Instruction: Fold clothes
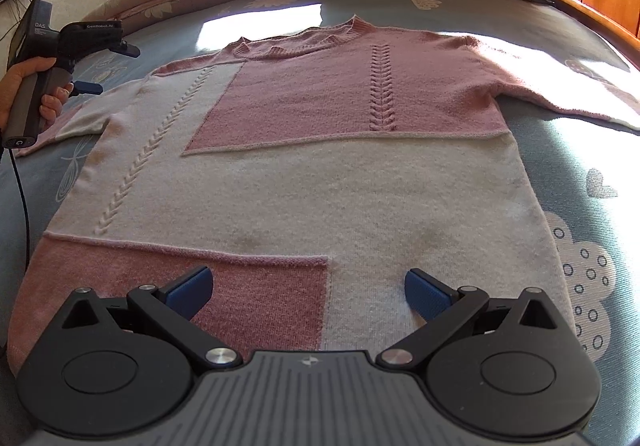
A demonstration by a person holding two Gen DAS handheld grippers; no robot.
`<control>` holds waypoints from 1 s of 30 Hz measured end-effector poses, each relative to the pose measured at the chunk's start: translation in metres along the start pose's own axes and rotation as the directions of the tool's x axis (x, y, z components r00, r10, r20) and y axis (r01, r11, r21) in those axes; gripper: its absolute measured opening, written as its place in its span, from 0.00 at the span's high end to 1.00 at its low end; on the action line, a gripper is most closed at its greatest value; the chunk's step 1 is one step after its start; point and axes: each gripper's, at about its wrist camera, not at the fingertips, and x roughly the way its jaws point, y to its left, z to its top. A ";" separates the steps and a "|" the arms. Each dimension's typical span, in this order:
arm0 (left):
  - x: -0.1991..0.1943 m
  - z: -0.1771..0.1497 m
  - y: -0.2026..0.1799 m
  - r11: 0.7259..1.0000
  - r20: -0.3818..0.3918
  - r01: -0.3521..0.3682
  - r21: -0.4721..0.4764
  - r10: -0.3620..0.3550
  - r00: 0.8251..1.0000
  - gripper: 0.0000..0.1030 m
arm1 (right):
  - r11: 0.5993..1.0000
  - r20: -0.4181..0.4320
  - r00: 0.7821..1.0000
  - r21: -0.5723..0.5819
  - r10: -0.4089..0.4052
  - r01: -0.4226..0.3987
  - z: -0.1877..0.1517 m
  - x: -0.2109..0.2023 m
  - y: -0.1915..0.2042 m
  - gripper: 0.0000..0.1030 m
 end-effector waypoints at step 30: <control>-0.028 -0.005 0.072 0.980 0.088 -0.051 -0.194 0.069 0.994 0.11 | 1.000 0.002 1.000 -0.019 -0.019 0.019 0.000 0.003 0.002 0.00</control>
